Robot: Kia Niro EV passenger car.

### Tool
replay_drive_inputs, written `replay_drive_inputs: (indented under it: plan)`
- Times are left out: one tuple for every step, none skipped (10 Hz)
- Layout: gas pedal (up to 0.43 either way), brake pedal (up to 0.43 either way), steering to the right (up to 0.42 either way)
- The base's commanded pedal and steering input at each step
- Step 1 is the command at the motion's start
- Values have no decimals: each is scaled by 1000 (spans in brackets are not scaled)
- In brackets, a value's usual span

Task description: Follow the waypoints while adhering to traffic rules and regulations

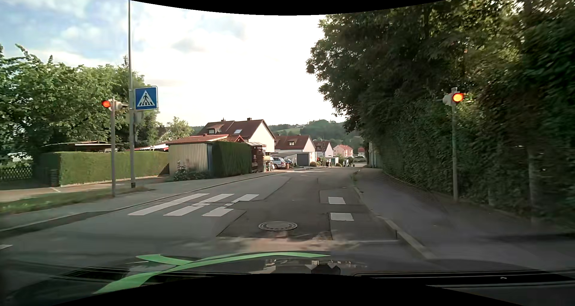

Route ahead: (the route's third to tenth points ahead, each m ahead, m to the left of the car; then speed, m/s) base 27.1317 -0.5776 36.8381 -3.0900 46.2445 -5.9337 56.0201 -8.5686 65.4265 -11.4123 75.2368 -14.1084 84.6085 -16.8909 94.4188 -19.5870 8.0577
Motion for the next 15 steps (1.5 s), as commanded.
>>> replay_drive_inputs:
  plan:
    - [98,0,20]
    - [98,0,23]
    - [79,0,26]
    - [59,0,26]
    - [39,0,25]
    - [39,0,27]
    - [39,0,28]
    - [39,0,28]
    - [39,0,28]
    - [39,0,29]
    - [39,0,29]
    - [39,0,30]
    - [39,0,31]
    - [39,0,31]
    - [28,0,33]
